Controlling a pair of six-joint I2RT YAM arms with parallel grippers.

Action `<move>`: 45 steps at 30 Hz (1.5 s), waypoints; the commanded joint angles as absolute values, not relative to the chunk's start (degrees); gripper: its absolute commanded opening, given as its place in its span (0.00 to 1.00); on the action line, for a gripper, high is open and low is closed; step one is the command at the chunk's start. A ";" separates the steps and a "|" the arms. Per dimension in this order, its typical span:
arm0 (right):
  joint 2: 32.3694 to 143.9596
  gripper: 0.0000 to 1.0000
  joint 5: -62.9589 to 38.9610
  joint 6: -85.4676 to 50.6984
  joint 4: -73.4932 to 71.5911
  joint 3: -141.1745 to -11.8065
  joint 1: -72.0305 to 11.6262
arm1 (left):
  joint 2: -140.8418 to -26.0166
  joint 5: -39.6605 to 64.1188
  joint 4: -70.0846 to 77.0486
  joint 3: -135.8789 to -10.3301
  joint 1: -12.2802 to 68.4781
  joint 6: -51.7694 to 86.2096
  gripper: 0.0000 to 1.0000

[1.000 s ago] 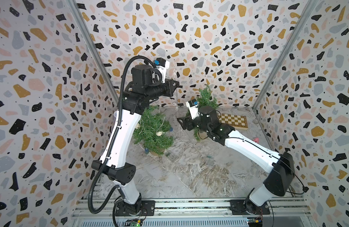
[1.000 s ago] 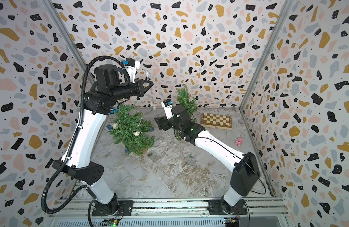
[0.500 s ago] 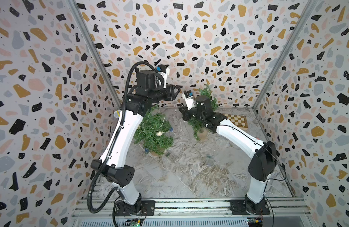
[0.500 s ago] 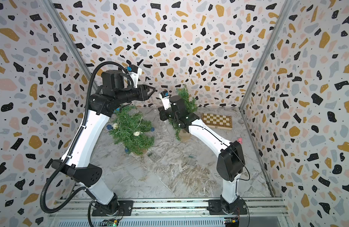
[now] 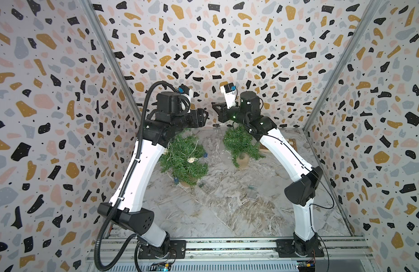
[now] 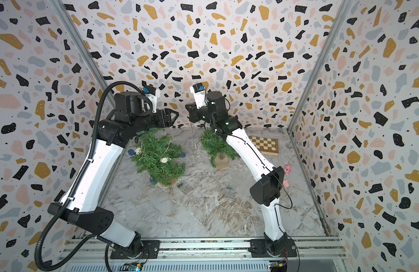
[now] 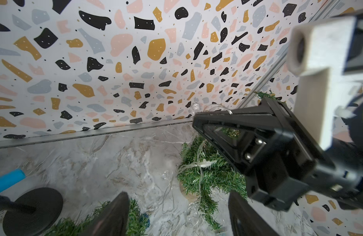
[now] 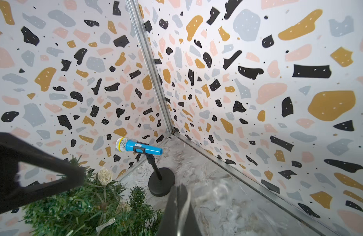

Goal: Wrap string light around the christmas tree
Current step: Wrap the light string around the Christmas tree.

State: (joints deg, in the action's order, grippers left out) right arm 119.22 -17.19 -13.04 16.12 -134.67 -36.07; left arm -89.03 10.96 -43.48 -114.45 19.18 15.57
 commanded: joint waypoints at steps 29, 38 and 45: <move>120.92 0.00 -25.36 -25.44 4.69 -141.54 -35.57 | -82.92 23.28 6.27 -70.89 25.38 29.60 0.04; 125.49 0.00 -25.32 -25.57 -1.73 -148.92 -33.35 | -76.98 25.62 6.90 -53.03 29.31 32.94 0.00; 123.50 0.00 -25.53 -23.76 -0.21 -145.90 -32.58 | -73.40 23.26 5.62 -54.46 30.94 30.45 0.17</move>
